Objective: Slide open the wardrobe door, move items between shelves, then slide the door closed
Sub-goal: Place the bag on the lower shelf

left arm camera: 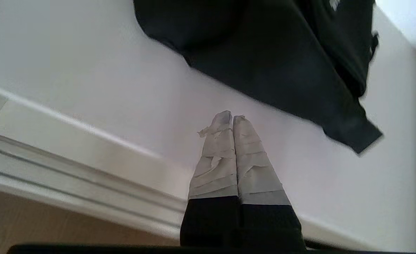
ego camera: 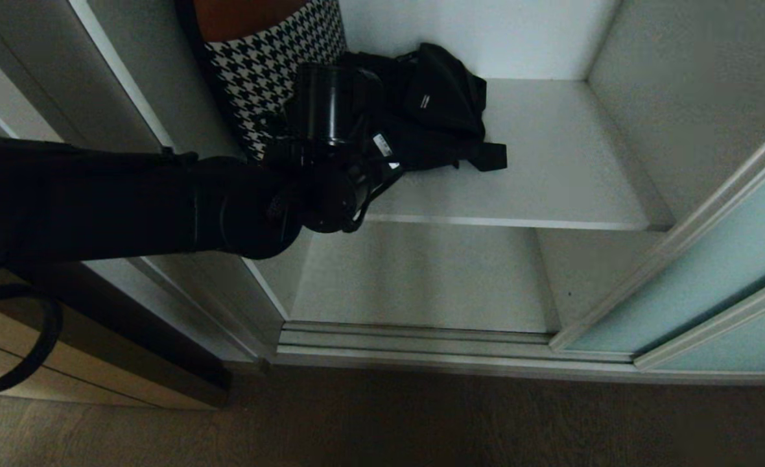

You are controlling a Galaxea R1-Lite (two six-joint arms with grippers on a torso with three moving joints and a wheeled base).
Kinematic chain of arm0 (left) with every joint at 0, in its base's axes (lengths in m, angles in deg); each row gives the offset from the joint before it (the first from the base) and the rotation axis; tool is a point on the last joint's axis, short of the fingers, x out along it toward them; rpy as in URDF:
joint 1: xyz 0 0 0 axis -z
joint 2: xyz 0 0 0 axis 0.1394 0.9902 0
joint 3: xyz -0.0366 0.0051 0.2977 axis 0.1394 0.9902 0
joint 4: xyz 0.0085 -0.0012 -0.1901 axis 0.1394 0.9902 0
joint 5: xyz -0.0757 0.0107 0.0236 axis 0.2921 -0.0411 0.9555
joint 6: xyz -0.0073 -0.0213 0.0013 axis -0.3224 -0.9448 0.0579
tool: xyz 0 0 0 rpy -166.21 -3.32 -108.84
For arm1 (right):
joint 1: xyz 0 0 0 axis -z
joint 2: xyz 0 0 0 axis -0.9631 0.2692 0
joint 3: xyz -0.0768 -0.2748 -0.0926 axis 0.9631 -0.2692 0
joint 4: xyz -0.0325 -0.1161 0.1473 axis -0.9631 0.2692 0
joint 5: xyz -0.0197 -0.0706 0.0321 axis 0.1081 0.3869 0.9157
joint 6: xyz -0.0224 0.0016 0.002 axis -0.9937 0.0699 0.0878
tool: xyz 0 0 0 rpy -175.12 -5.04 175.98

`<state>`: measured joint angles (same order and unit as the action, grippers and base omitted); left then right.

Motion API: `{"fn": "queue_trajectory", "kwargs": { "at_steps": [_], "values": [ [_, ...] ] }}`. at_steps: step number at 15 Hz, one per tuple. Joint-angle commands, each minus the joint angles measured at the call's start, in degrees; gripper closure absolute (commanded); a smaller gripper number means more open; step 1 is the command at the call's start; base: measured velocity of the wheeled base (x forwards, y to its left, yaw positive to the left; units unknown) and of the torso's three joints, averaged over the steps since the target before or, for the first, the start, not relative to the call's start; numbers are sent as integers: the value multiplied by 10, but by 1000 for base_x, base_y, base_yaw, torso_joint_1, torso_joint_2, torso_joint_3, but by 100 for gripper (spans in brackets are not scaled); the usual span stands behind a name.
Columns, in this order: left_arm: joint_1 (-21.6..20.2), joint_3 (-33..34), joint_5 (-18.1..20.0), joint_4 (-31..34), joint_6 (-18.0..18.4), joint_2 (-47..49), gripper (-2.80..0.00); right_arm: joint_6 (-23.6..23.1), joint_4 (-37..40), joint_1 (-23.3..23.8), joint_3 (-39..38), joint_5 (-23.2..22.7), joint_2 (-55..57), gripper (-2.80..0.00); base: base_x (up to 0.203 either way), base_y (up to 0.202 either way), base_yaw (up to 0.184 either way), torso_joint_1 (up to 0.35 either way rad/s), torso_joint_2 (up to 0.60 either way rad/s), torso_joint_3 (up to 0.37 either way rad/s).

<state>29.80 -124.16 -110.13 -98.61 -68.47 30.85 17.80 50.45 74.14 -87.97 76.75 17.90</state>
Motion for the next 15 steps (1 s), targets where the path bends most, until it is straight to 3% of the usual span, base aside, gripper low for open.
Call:
{"fn": "queue_trajectory", "kwargs": {
  "at_steps": [1,10,15],
  "values": [
    [-12,-21,-15,0,-4,18,-280,0,0,0,-1,-1,0,0,0,0,0,0,0,0],
    [-26,-61,-13,12,-93,41,-280,0,0,0,-1,-1,-1,0,0,0,0,0,0,0],
    [-23,-100,-2,18,-96,91,-280,0,0,0,-1,0,0,0,0,0,0,0,0,0]
  ]
}}
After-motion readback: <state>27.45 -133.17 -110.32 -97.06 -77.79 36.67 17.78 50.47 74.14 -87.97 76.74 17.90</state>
